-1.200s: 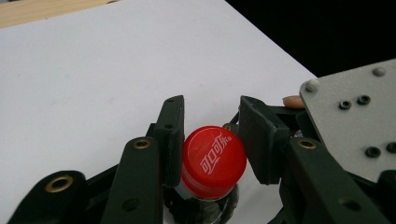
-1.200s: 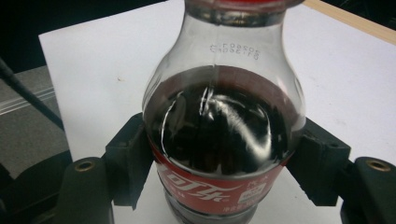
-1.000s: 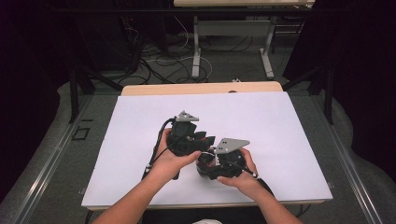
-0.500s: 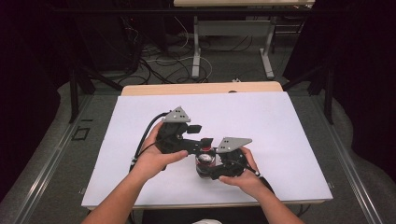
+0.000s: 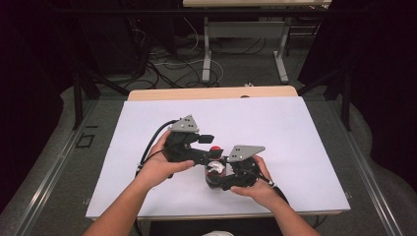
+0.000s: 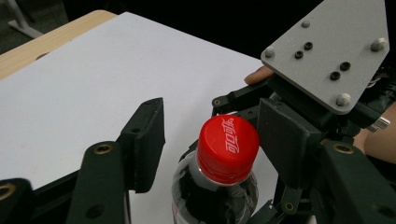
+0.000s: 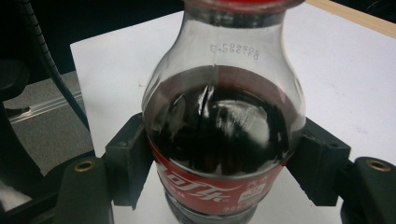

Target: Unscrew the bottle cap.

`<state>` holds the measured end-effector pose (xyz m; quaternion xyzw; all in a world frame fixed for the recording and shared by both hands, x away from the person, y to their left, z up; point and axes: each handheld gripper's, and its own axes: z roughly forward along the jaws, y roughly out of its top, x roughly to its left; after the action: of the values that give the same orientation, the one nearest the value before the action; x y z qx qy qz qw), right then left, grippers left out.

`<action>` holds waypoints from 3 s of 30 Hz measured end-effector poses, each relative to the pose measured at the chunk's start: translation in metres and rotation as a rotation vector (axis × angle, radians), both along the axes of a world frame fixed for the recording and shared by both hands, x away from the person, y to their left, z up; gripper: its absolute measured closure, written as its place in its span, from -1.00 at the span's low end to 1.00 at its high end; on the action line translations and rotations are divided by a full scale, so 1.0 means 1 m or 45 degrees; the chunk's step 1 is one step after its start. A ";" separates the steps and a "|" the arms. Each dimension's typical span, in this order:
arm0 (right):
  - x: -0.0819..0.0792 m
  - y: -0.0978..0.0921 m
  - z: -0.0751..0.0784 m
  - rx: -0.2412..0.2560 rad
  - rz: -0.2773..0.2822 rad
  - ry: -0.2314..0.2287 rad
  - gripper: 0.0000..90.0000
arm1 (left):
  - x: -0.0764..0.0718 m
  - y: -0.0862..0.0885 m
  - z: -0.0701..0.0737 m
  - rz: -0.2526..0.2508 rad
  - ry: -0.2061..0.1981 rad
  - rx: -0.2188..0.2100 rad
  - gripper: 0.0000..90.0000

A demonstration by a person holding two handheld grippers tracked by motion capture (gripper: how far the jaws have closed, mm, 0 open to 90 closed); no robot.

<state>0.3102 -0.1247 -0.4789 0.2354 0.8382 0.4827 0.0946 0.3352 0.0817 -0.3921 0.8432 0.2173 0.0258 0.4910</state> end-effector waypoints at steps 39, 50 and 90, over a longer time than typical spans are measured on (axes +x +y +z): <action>0.001 -0.001 -0.001 0.005 -0.038 0.001 -0.34 | -0.012 -0.014 0.014 0.196 0.024 -0.009 -0.10; 0.000 0.000 -0.001 0.015 -0.017 -0.012 -0.34 | 0.002 0.002 -0.002 0.004 0.015 0.013 -0.10; 0.000 0.002 -0.005 -0.018 -0.111 -0.025 -0.34 | -0.013 -0.027 0.012 0.426 0.112 0.022 0.37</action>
<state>0.3102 -0.1224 -0.4843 0.2661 0.8297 0.4744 0.1256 0.3223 0.0544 -0.3803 0.7998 0.3756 0.0719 0.4626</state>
